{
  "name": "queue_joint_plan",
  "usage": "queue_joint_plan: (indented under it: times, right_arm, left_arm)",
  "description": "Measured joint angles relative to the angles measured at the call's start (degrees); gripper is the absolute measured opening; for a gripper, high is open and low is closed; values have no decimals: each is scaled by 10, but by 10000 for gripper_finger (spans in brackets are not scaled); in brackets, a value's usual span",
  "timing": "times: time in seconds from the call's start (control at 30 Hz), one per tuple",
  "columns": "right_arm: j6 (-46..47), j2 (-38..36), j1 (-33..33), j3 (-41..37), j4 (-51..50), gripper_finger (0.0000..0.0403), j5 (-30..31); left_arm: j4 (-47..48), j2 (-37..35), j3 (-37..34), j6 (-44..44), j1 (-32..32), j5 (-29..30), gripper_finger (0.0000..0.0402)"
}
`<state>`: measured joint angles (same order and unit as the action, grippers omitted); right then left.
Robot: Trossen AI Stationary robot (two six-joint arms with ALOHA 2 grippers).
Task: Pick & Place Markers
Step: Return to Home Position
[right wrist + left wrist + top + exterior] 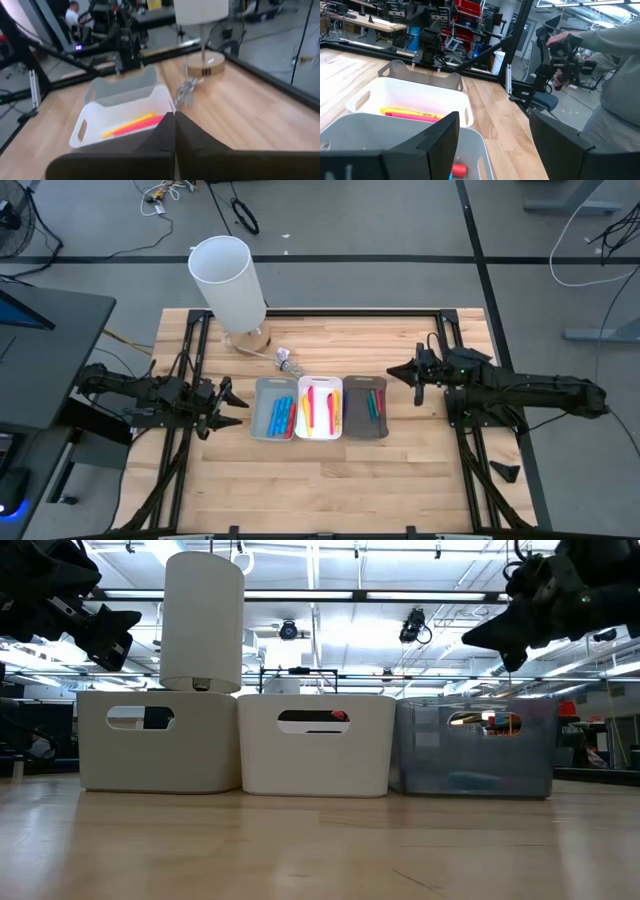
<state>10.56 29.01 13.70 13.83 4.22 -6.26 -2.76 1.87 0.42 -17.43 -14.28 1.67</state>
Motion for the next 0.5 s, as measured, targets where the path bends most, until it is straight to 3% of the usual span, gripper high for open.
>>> queue_joint_plan:
  times: [0.5]
  right_arm:
    - [-5,-98,73,-93,131,0,3]
  left_arm:
    - [0,0,0,0,0,0,248]
